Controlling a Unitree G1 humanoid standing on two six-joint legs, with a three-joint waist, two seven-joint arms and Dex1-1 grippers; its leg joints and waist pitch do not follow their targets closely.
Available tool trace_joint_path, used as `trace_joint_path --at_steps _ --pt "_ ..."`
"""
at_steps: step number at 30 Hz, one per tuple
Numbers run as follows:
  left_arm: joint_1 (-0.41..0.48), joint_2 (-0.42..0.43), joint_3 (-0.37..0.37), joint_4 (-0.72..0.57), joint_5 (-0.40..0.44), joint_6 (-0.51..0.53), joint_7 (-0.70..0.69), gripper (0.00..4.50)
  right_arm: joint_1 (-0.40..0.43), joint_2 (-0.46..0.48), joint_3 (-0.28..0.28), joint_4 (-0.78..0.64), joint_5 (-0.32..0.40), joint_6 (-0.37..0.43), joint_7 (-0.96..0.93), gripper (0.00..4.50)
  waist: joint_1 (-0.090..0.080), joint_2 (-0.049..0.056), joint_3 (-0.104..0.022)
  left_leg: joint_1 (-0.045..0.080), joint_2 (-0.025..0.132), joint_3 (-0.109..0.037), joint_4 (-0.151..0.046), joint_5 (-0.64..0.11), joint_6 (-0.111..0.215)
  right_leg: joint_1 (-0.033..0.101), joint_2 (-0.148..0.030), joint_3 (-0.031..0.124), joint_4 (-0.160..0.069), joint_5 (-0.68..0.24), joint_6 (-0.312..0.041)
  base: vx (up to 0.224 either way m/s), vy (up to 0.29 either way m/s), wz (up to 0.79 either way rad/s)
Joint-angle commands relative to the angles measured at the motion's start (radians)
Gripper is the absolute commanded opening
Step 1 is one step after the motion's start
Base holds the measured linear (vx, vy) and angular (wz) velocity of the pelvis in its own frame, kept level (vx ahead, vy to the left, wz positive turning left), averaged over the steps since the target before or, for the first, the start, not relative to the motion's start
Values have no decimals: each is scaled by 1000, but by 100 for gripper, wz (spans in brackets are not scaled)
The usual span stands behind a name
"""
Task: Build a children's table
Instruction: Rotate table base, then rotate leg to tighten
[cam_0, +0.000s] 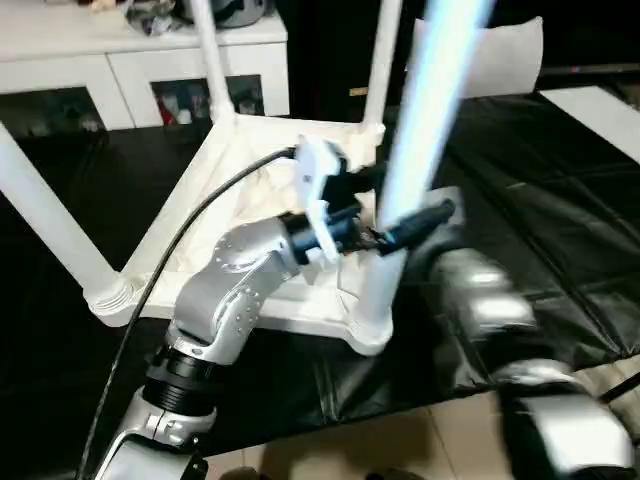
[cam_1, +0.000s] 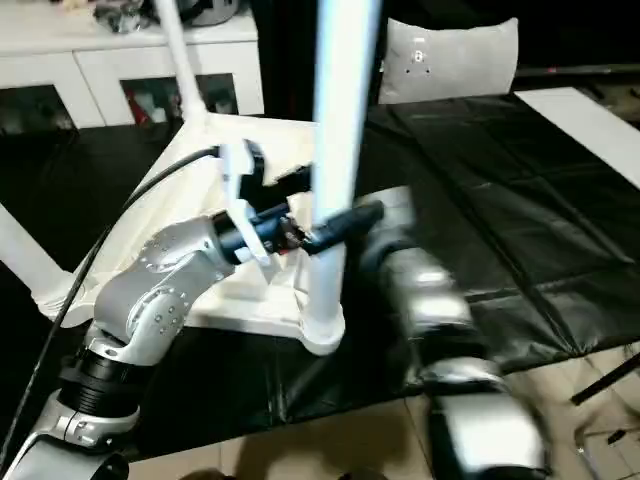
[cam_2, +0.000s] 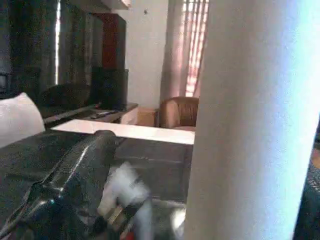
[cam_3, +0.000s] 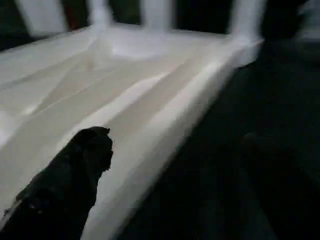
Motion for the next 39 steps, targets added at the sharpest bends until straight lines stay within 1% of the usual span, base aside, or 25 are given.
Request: trace_joint_path --at_steps 1,4,6,7,10,13,14,16,17,18,19,21,22,23,24,25,27,28,29,30,32,34,35,38,39 --pt "26 59 6 38 31 17 -42 447 45 -21 -31 -86 28 1 6 450 4 -15 -71 -7 16 -1 -66 -194 37 60 -51 41 -87 -360 -147 0 0 0" --pt "43 112 -2 52 38 34 -88 447 102 -47 -39 -174 33 27 16 450 -9 -13 -71 -8 16 -1 -65 -180 39 57 -46 39 -87 -353 -147 0 0 0" --pt "57 157 -15 77 68 -23 -139 447 162 -71 -38 -275 73 124 92 450 -18 -11 -70 -10 14 -2 -66 -205 40 57 -45 37 -92 -396 -140 0 0 0" --pt "60 176 -19 84 74 -29 -161 447 180 -82 -33 -300 73 124 100 450 -19 -11 -69 -9 15 -4 -68 -217 45 56 -45 36 -97 -423 -123 0 0 0" --pt "67 256 -39 113 104 -47 -246 447 242 -121 -26 -384 76 140 120 450 -21 -2 -67 -1 17 -6 -72 -240 41 45 -45 36 -105 -465 -106 0 0 0" --pt "64 293 -52 124 114 -52 -289 447 269 -139 -20 -427 86 171 138 450 -22 -2 -67 2 17 -3 -70 -245 34 44 -45 36 -103 -446 -133 0 0 0" --pt "56 325 -63 143 130 -59 -323 447 287 -156 -16 -459 94 201 155 450 -23 2 -67 -2 16 -7 -74 -250 36 48 -44 36 -100 -430 -132 0 0 0" --pt "31 380 -95 203 191 -111 -380 447 314 -186 -15 -519 109 250 205 450 -19 -1 -66 3 16 -6 -74 -256 40 45 -43 38 -102 -440 -121 0 0 0" --pt "27 388 -101 213 202 -123 -387 430 320 -191 -14 -532 115 259 214 450 -17 -7 -69 1 17 -6 -73 -240 42 48 -46 40 -98 -424 -121 0 0 0" --pt "19 402 -113 230 219 -141 -404 410 328 -198 -16 -556 130 273 229 450 -15 -4 -68 0 16 -6 -74 -228 45 49 -45 40 -99 -416 -121 0 0 0" --pt "15 407 -117 239 226 -153 -413 410 331 -199 -19 -573 157 294 249 450 -13 2 -70 0 19 -7 -74 -215 42 48 -48 41 -94 -384 -134 0 0 0" --pt "6 412 -129 261 249 -179 -427 398 346 -220 -3 -600 156 287 278 450 -11 5 -73 -1 24 -8 -74 -200 40 51 -51 41 -86 -318 -168 0 0 0" --pt "5 412 -133 265 254 -183 -432 384 352 -227 4 -606 148 281 284 450 -10 -1 -74 0 24 -5 -72 -191 41 51 -49 42 -83 -279 -183 0 0 0" --pt "4 412 -135 268 257 -185 -434 372 355 -231 7 -609 144 277 287 450 -9 -1 -74 -2 23 -5 -71 -185 43 53 -51 43 -81 -266 -190 0 0 0" --pt "-2 413 -148 277 268 -195 -444 365 369 -239 8 -634 152 285 304 450 -9 -4 -75 -4 23 -3 -70 -170 46 55 -53 43 -78 -244 -202 0 0 0" --pt "-4 413 -151 279 271 -196 -447 362 372 -241 7 -640 158 291 309 450 -4 -4 -76 -2 23 -3 -69 -159 52 56 -53 44 -76 -234 -205 0 0 0" --pt "-17 411 -167 308 296 -228 -464 357 387 -255 10 -665 160 291 326 450 -1 -3 -75 -4 23 -2 -68 -151 56 57 -54 44 -77 -230 -206 0 0 0" --pt "-19 411 -173 314 300 -230 -480 345 396 -266 16 -676 157 286 341 450 2 4 -74 -3 23 -3 -68 -154 54 56 -55 44 -78 -241 -203 0 0 0" --pt "-19 413 -177 315 298 -229 -499 325 404 -275 19 -686 155 285 352 450 3 1 -73 -2 24 -2 -69 -165 50 56 -55 44 -81 -257 -201 0 0 0" --pt "-19 413 -177 315 298 -229 -499 322 404 -275 19 -686 155 285 352 450 4 1 -73 -2 23 -2 -70 -169 48 57 -56 44 -81 -266 -199 0 0 0" --pt "-21 421 -186 322 301 -235 -528 304 423 -298 26 -718 179 315 397 450 7 4 -70 -1 24 -3 -71 -193 42 55 -57 44 -86 -309 -189 0 0 0" --pt "-24 427 -201 336 318 -255 -545 282 442 -322 33 -754 207 340 447 450 8 -1 -69 -1 24 -4 -73 -205 49 58 -55 44 -90 -329 -176 0 0 0" --pt "-33 424 -219 372 351 -292 -539 282 463 -350 41 -789 235 359 505 450 9 7 -68 -1 24 -6 -74 -216 50 57 -54 42 -92 -349 -168 0 0 0" --pt "-41 412 -230 409 383 -329 -518 247 481 -373 50 -807 240 367 539 450 8 0 -69 -2 25 -7 -73 -216 49 57 -55 42 -93 -350 -164 0 0 0" --pt "-42 408 -233 418 391 -339 -513 239 487 -379 53 -812 238 368 546 450 9 0 -70 -2 26 -7 -73 -215 46 57 -57 42 -91 -348 -166 0 0 0"
